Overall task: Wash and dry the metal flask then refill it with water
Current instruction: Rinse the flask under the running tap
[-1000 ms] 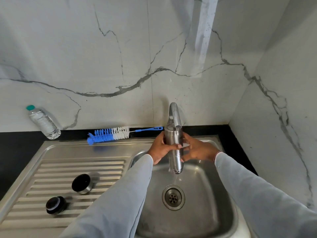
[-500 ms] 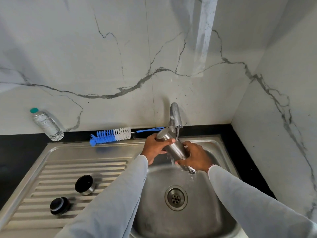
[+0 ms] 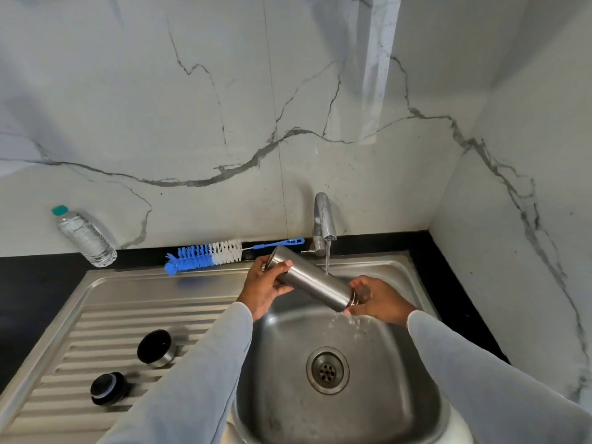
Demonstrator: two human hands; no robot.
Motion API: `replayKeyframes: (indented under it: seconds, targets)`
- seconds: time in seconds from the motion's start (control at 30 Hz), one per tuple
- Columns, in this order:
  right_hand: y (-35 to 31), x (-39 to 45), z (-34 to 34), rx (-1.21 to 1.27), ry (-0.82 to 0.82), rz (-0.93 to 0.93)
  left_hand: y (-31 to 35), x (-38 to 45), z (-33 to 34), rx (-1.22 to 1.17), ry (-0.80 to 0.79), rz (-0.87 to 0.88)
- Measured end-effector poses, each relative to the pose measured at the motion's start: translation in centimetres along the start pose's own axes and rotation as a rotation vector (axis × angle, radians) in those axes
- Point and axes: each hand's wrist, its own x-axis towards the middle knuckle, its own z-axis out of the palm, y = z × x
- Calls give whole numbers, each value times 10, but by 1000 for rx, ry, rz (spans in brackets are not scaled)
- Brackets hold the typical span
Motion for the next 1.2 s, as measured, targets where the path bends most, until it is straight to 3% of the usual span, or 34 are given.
replayKeyframes:
  seconds: [0.17, 0.37, 0.5, 0.6, 0.7, 0.93, 1.1, 1.2]
  targets:
    - [-4, 5, 1, 92, 44, -37, 3, -1, -19, -43, -11, -43]
    - [-10, 2, -24, 23, 95, -103, 24, -19, -39, 551, -151, -111]
    - [-17, 8, -15, -156, 80, -133, 34, -23, -24, 845, -89, 141]
    - [-19, 9, 3, -292, 18, -127, 39, -23, -2, 876, -44, 253]
    - [-25, 7, 21, -136, -82, -143, 32, -21, 28, 936, -15, 334]
    - [-34, 6, 34, 171, 72, -104, 3, -22, 77, 1144, -77, 415]
    - [-33, -4, 35, 185, 166, -117, -4, -16, 85, 1096, -37, 391]
    - [-30, -8, 38, 92, 110, -144, 1, -18, 83, 1101, 28, 402]
